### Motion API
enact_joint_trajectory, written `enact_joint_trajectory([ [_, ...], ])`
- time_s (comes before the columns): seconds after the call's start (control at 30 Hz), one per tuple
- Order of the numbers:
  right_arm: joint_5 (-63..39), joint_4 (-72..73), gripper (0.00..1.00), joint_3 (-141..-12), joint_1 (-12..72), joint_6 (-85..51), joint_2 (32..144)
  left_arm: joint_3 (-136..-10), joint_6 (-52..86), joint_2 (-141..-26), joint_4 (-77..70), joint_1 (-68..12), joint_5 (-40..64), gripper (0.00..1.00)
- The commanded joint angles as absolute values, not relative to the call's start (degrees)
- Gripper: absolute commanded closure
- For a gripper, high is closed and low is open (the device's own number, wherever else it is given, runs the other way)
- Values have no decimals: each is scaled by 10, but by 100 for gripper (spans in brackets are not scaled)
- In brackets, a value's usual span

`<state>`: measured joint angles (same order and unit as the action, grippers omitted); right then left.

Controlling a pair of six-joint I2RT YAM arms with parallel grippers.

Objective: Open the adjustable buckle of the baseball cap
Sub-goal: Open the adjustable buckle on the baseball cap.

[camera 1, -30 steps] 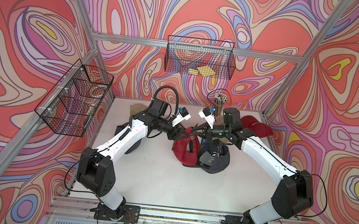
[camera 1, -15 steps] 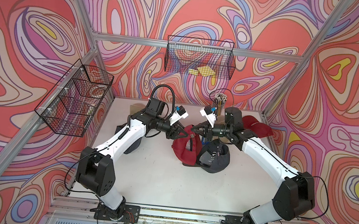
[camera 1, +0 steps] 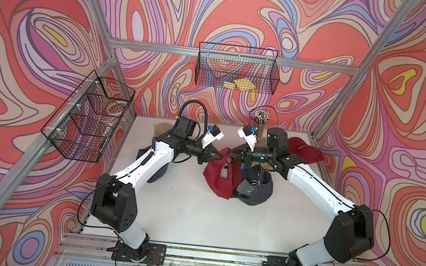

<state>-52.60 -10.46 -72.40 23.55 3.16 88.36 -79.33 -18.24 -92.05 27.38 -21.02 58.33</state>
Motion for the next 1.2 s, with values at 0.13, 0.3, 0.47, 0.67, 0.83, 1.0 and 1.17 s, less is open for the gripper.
enact_joint_trajectory([
  [0.13, -465, -127, 56, -731, 231, 46, 853, -794, -121, -924, 241, -209, 590, 100],
  [0.3, -436, -146, 54, -736, 231, 48, 831, -798, -108, -926, 246, -210, 582, 100],
  [0.47, -444, -176, 66, -750, 232, 58, 822, -802, -106, -930, 253, -209, 580, 100],
  [0.67, -461, -209, 64, -767, 240, 73, 828, -806, -103, -933, 258, -209, 583, 100],
  [0.83, -510, -240, 60, -787, 246, 86, 848, -807, -106, -936, 260, -209, 591, 100],
  [1.0, -536, -259, 57, -803, 248, 85, 867, -809, -102, -940, 262, -209, 599, 100],
  [1.17, -563, -271, 57, -817, 249, 79, 888, -809, -102, -941, 262, -209, 599, 100],
])
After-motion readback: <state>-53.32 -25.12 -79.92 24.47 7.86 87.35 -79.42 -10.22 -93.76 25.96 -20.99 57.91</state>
